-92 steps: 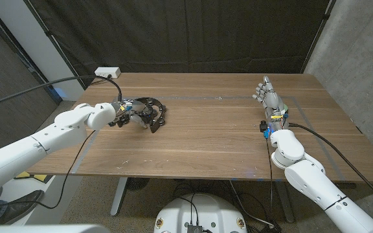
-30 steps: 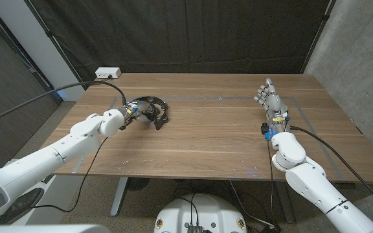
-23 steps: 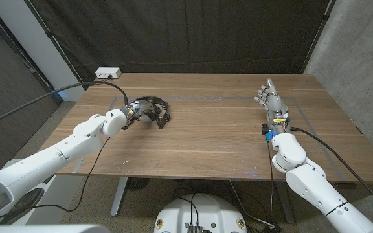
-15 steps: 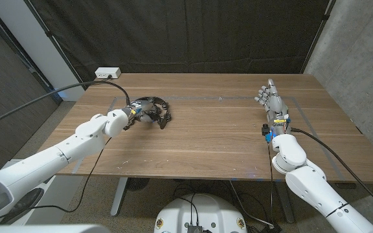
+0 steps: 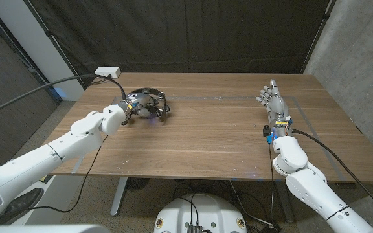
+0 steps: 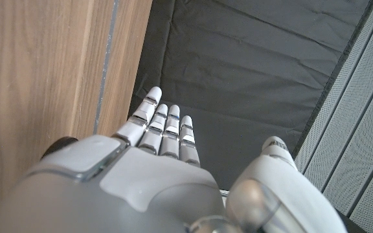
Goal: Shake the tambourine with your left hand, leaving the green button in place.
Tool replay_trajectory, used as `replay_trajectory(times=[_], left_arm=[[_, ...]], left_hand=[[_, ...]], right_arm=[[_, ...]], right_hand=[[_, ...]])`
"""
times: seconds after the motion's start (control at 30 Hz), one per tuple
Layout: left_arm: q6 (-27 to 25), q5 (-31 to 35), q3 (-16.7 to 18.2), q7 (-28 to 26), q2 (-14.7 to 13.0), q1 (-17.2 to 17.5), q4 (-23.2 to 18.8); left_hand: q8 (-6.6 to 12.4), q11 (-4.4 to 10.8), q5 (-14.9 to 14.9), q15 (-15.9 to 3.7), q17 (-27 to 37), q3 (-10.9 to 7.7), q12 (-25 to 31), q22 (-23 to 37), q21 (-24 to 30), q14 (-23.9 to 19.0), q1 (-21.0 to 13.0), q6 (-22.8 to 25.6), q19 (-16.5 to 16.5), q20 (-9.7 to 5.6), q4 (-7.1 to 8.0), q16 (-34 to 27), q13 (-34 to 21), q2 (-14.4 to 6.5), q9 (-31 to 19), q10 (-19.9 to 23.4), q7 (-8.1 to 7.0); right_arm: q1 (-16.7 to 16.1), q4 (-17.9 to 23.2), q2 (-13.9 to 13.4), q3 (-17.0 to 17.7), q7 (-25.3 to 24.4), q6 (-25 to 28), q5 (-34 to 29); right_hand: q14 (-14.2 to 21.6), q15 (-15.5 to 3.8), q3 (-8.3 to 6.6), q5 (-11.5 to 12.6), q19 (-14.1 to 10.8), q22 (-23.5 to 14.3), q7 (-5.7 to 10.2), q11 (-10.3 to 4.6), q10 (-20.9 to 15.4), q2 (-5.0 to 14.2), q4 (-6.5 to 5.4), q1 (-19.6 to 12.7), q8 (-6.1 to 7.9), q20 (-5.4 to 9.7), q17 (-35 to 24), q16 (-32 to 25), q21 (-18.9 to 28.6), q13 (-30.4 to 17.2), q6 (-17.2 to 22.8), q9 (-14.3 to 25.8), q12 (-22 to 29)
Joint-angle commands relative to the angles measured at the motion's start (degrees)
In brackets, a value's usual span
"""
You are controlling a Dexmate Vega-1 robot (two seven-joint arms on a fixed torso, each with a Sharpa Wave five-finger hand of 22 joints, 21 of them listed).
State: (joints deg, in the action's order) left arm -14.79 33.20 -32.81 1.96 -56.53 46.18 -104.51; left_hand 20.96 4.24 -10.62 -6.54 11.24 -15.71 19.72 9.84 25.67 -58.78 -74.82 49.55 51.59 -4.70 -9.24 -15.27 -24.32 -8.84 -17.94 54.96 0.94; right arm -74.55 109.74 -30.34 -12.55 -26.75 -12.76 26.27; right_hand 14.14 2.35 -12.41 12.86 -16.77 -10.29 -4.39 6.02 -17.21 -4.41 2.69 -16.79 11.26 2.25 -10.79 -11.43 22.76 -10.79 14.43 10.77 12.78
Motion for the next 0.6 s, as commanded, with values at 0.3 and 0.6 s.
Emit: replay_trajectory(times=[0.3,0.6], left_arm=[[2.7,-6.1,6.7,-13.0,2.2,2.7,-2.8],[12.6,-15.0,10.9,-21.8,7.7,3.5,-1.3]], left_hand=[[-0.44,1.36,-0.2,-3.38,0.4,-5.35,-0.1,0.1,0.1,-2.7,0.6,2.2,0.5,-0.27,4.91,0.7,-0.8,-0.1,0.3,0.8,2.39],[-0.55,1.83,-0.1,-4.13,0.1,-5.68,-0.2,0.2,0.0,-2.9,0.9,2.2,0.6,-0.45,5.13,1.0,-1.4,-0.2,0.3,0.9,1.96]], right_arm=[[0.0,-1.4,0.7,-0.5,1.7,-2.4,-0.5],[1.9,-3.9,1.5,-2.2,4.0,-4.1,-0.4]], right_hand=[[0.5,-0.20,0.28,-0.1,-0.6,-0.1,0.18,0.11,-0.7,0.59,-0.02,-0.1,0.23,0.74,-0.1,0.0,-0.2,-0.2,0.3,0.3,0.3],[0.6,-0.20,0.31,-0.2,-0.7,-0.1,0.06,0.08,-0.7,0.64,0.02,-0.1,0.23,0.77,-0.1,0.0,-0.3,-0.2,0.4,0.3,0.2]])
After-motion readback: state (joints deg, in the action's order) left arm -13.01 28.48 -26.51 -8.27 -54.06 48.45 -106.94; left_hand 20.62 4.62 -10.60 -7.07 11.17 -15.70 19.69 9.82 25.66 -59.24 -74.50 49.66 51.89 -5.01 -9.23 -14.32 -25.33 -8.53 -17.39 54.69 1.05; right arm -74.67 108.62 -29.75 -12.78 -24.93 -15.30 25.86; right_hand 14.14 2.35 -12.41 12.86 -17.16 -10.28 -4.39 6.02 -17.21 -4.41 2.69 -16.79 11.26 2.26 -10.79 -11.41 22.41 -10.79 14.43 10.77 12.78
